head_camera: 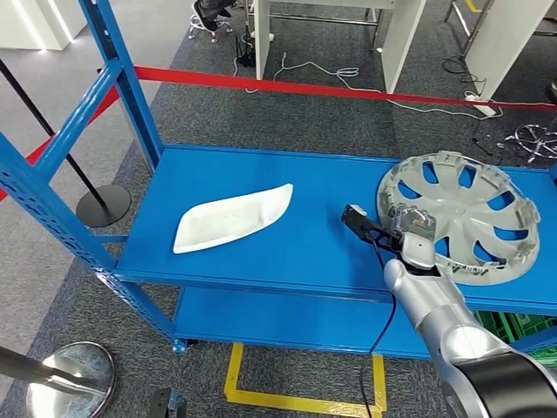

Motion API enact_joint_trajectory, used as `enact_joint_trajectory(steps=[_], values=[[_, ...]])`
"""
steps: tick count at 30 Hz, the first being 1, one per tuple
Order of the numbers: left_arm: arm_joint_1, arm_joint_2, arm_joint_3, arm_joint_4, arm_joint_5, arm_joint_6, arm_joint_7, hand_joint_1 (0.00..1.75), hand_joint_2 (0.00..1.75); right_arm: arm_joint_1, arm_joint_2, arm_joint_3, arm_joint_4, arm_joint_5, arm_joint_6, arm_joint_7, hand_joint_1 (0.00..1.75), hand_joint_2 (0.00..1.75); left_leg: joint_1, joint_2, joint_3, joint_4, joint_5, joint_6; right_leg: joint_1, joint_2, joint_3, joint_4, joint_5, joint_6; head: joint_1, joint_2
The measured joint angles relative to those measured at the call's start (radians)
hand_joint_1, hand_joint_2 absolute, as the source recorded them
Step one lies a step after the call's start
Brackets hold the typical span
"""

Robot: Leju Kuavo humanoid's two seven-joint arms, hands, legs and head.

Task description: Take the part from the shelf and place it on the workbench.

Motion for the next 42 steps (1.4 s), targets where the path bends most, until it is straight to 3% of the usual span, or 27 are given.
enact_joint_trajectory(steps=[2,5,6,7,8,10,12,15,17,20,21,22,23,24,25,27,29,32,33,36,37,38,39,40,42], values=[[0.001,0.000,0.000,0.000,0.000,0.000,0.000,0.00,0.00,0.001,-0.001,-0.007,0.002,-0.001,-0.003,-0.002,1.75,1.75,0.001,0.001,0.001,-0.002,0.003,0.014,-0.002,-0.003,-0.017,0.033,-0.024,0.008,0.004,0.000],[0.002,0.000,0.001,0.000,0.000,0.000,-0.001,0.00,0.00,0.006,-0.002,-0.012,0.003,0.000,-0.013,-0.011,1.75,1.75,-0.002,0.002,0.002,-0.003,0.002,0.025,-0.002,-0.004,-0.105,0.216,-0.108,0.010,0.010,0.000],[0.003,0.000,0.001,0.000,0.000,0.000,-0.002,0.00,0.00,0.009,-0.002,-0.013,0.003,0.001,-0.015,-0.015,1.75,1.75,-0.004,0.002,0.002,-0.003,0.001,0.026,-0.002,-0.004,-0.131,0.267,-0.121,0.010,0.010,0.000],[0.003,0.000,0.002,0.000,0.000,0.000,-0.003,0.00,0.44,0.012,-0.002,-0.014,0.003,0.002,-0.017,-0.017,1.75,1.75,-0.004,0.003,0.004,-0.003,0.000,0.027,-0.002,-0.004,-0.142,0.286,-0.117,0.008,0.010,0.000],[0.004,0.000,0.002,0.000,0.000,0.000,-0.004,0.00,0.87,0.013,-0.002,-0.015,0.003,0.002,-0.019,-0.019,1.75,1.75,-0.005,0.002,0.006,-0.003,-0.001,0.027,-0.002,-0.004,-0.133,0.263,-0.094,0.007,0.010,0.000],[0.004,0.000,0.002,0.000,0.000,0.001,-0.005,0.00,1.75,0.010,-0.002,-0.017,0.002,0.003,-0.022,-0.021,1.75,1.75,-0.004,0.001,0.011,-0.003,-0.005,0.022,-0.002,-0.005,-0.071,0.135,-0.030,0.003,0.011,0.000],[0.004,0.000,0.002,0.000,0.000,0.003,-0.006,0.00,1.75,0.007,-0.002,-0.018,0.002,0.005,-0.024,-0.026,1.75,1.75,-0.006,0.000,0.013,-0.002,-0.008,0.012,0.000,-0.003,-0.018,0.033,-0.001,-0.003,0.010,0.000],[0.003,0.000,0.003,0.000,0.000,0.006,-0.006,0.00,1.75,0.005,0.000,-0.017,0.001,0.010,-0.026,-0.032,1.75,1.75,-0.005,-0.001,0.013,-0.009,-0.004,-0.007,0.006,-0.002,-0.007,0.011,-0.001,-0.018,0.008,0.000],[0.003,0.001,0.005,0.000,0.000,0.007,-0.005,0.00,1.75,0.002,0.002,-0.017,0.000,0.012,-0.027,-0.033,1.75,1.75,-0.003,0.000,0.005,0.011,-0.021,-0.018,0.004,-0.004,-0.004,0.005,0.003,-0.030,0.006,0.000],[0.002,0.002,0.013,0.000,0.000,0.010,0.000,0.00,1.75,0.002,0.006,-0.017,0.000,0.018,-0.027,-0.033,1.75,1.75,-0.003,0.002,-0.072,0.173,-0.107,-0.027,0.002,-0.009,-0.003,0.001,0.005,-0.041,0.002,0.000],[0.002,0.002,0.016,0.000,0.000,0.014,0.006,0.00,1.75,0.003,0.007,-0.017,0.000,0.021,-0.027,-0.032,1.75,1.75,-0.003,0.002,-0.100,0.228,-0.126,-0.028,0.002,-0.011,-0.004,0.001,0.005,-0.042,0.002,0.000],[0.002,0.002,0.017,0.000,-0.002,0.019,0.013,0.00,1.75,0.003,0.008,-0.017,0.000,0.023,-0.027,-0.031,1.75,1.75,-0.003,0.002,-0.114,0.256,-0.127,-0.029,0.002,-0.012,-0.005,0.001,0.006,-0.042,0.002,0.000],[0.001,0.002,0.018,0.000,-0.005,0.025,0.020,0.00,1.75,0.003,0.008,-0.017,0.001,0.025,-0.026,-0.030,1.75,1.75,-0.003,0.002,-0.110,0.250,-0.111,-0.029,0.002,-0.013,-0.005,0.001,0.006,-0.042,0.002,0.000],[0.001,0.002,0.019,0.000,-0.008,0.030,0.027,0.00,1.75,0.003,0.009,-0.017,0.001,0.027,-0.026,-0.029,1.75,1.75,-0.003,0.002,-0.089,0.208,-0.080,-0.029,0.001,-0.012,-0.005,0.001,0.007,-0.040,0.002,0.000],[0.001,0.002,0.019,0.000,-0.011,0.035,0.033,0.00,1.75,0.002,0.010,-0.017,0.001,0.029,-0.027,-0.028,1.75,1.75,-0.001,0.003,-0.058,0.147,-0.045,-0.029,0.000,-0.012,-0.005,0.002,0.008,-0.037,0.002,0.000],[0.000,0.001,0.019,0.000,-0.014,0.041,0.044,0.00,1.75,0.001,0.011,-0.018,0.001,0.032,-0.028,-0.025,1.75,1.75,0.000,0.002,-0.004,0.036,-0.007,-0.025,0.003,-0.008,-0.011,0.008,0.008,-0.025,0.001,0.000],[0.000,0.000,0.019,0.000,-0.013,0.043,0.055,0.00,1.75,0.002,0.011,-0.018,0.001,0.035,-0.029,-0.023,1.75,1.75,-0.002,0.001,0.008,0.000,-0.008,-0.012,0.006,-0.006,-0.017,0.008,0.013,-0.012,0.003,0.000],[0.000,-0.002,0.021,0.000,-0.010,0.047,0.064,0.00,1.75,0.004,0.011,-0.018,0.001,0.038,-0.030,-0.020,1.75,1.75,-0.002,0.002,0.006,-0.003,-0.002,0.010,0.001,-0.005,-0.027,0.018,0.004,0.004,0.008,0.000],[0.000,-0.002,0.021,0.000,-0.009,0.047,0.066,0.00,1.75,0.004,0.011,-0.019,0.001,0.038,-0.030,-0.020,1.75,1.75,-0.001,0.003,0.007,-0.005,0.000,0.016,0.001,-0.005,-0.044,0.054,-0.018,0.007,0.012,0.000],[0.000,-0.002,0.022,0.000,-0.003,0.040,0.061,0.00,1.75,0.013,0.012,-0.020,0.002,0.038,-0.030,-0.019,1.75,1.75,-0.002,0.004,0.007,-0.005,-0.001,0.024,0.001,-0.006,-0.133,0.247,-0.105,0.013,0.020,0.000],[0.000,-0.002,0.023,0.000,0.000,0.037,0.058,0.00,1.75,0.016,0.013,-0.020,0.002,0.039,-0.030,-0.020,1.75,1.75,-0.002,0.004,0.007,-0.005,-0.001,0.024,0.001,-0.006,-0.150,0.285,-0.113,0.013,0.021,0.000],[0.001,-0.002,0.025,0.000,0.003,0.035,0.055,0.00,1.75,0.018,0.013,-0.021,0.002,0.039,-0.030,-0.021,1.75,1.75,-0.002,0.003,0.009,-0.005,-0.002,0.024,0.000,-0.006,-0.150,0.285,-0.101,0.013,0.021,0.000],[0.001,-0.002,0.026,0.000,0.005,0.034,0.052,0.00,1.75,0.018,0.013,-0.022,0.002,0.039,-0.031,-0.022,1.75,1.75,-0.001,0.003,0.011,-0.005,-0.003,0.023,0.000,-0.006,-0.130,0.244,-0.074,0.013,0.021,0.000],[0.001,-0.002,0.028,0.000,0.007,0.033,0.050,0.00,1.75,0.016,0.013,-0.023,0.002,0.039,-0.031,-0.023,1.75,1.75,0.000,0.002,0.014,-0.005,-0.005,0.020,-0.001,-0.007,-0.095,0.175,-0.039,0.013,0.022,0.000],[0.000,-0.002,0.030,0.000,0.008,0.032,0.048,0.00,1.75,0.012,0.014,-0.023,0.001,0.039,-0.033,-0.027,1.75,1.75,-0.003,0.001,0.017,-0.004,-0.010,0.010,-0.001,-0.005,-0.029,0.051,-0.001,0.008,0.022,0.000]])
